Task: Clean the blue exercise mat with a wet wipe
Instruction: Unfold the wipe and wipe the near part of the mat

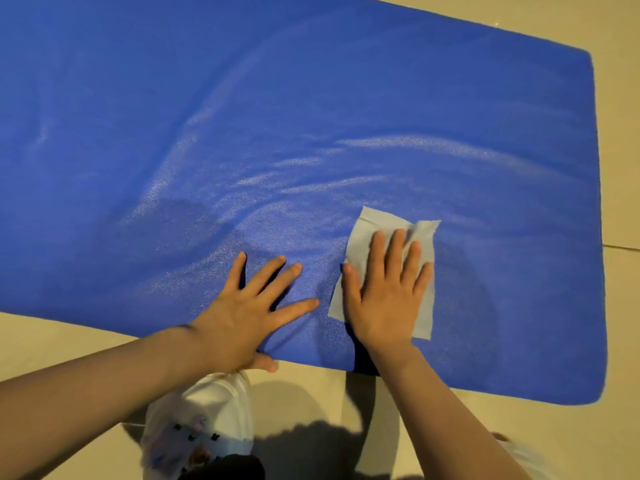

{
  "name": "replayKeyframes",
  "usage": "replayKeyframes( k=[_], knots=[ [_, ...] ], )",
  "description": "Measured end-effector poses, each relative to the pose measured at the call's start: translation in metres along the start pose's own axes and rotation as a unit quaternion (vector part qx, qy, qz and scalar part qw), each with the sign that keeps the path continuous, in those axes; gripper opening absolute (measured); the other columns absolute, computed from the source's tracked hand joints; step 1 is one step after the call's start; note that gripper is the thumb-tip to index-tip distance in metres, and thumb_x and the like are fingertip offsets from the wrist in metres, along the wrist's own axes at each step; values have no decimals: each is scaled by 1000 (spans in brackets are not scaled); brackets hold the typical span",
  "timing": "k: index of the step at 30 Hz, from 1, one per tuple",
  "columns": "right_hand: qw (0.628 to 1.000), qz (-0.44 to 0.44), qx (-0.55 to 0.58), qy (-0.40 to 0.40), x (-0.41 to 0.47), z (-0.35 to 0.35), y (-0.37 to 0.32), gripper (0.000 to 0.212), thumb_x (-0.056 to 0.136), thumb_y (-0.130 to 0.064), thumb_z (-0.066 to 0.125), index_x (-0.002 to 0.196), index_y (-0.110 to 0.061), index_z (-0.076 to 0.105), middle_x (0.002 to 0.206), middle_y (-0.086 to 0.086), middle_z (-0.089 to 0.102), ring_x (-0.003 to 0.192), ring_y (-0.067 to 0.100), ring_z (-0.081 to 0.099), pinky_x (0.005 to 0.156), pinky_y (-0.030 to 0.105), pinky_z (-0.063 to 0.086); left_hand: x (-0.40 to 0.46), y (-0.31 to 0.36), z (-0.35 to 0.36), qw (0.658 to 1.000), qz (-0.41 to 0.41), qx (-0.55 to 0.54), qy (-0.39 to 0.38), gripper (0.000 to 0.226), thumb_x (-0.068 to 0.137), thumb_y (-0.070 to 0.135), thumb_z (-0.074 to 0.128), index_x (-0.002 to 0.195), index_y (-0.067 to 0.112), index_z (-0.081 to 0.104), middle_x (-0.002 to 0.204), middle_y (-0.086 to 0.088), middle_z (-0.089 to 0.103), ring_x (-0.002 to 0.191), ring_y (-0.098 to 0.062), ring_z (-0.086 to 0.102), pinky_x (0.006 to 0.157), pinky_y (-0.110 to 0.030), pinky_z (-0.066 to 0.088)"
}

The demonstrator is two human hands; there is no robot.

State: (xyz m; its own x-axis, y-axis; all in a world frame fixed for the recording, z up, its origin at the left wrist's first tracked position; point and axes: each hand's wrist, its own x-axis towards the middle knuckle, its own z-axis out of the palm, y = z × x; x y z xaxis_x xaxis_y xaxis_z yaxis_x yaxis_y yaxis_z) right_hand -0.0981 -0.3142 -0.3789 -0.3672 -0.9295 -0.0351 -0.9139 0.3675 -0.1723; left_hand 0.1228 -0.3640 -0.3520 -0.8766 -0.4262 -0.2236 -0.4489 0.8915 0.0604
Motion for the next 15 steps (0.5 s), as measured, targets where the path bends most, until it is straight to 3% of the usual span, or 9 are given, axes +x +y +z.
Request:
replayKeyframes(
  k=[3,6,9,10,13,15],
  knots=[
    [992,-121,-4,-27,-7,-3,8,71,98,-60,27,151,-13,36,158,18,27,145,44,21,115,62,13,0,-2,-10,1000,11,-16,24,117,38,71,85,139,28,44,144,-19,45,132,-40,37,87,-73,44],
    [940,-328,-10,-97,-17,-20,40,78,95,-71,24,153,-21,32,161,17,19,148,43,13,112,66,18,-8,-1,-19,997,36,-23,63,89,48,55,88,123,20,54,127,-11,66,118,-38,59,85,-60,54],
    [883,-433,-64,-172,-23,-47,69,91,86,-81,31,156,-24,23,163,16,12,149,41,12,116,62,16,-20,5,-36,992,46,-46,106,44,74,46,67,105,16,74,110,-5,74,99,-31,72,71,-41,60],
    [875,-440,-88,-182,-23,-57,73,91,86,-80,35,156,-23,23,162,17,16,147,42,18,115,61,20,-23,6,-41,991,45,-55,110,41,79,45,57,99,16,78,107,-4,75,96,-29,73,66,-36,60],
    [860,-456,-143,-180,-21,-90,58,87,80,-65,60,146,-11,45,144,26,46,126,47,51,90,58,52,-31,9,-56,988,30,-83,125,43,92,45,47,93,17,79,103,-1,76,92,-22,74,58,-27,57],
    [846,-484,-154,-162,-19,-111,47,82,67,-49,81,131,-2,60,125,29,61,105,47,64,67,52,59,-33,7,-65,986,18,-101,134,53,100,50,38,98,16,78,104,0,75,91,-21,74,59,-27,56]
  ],
)
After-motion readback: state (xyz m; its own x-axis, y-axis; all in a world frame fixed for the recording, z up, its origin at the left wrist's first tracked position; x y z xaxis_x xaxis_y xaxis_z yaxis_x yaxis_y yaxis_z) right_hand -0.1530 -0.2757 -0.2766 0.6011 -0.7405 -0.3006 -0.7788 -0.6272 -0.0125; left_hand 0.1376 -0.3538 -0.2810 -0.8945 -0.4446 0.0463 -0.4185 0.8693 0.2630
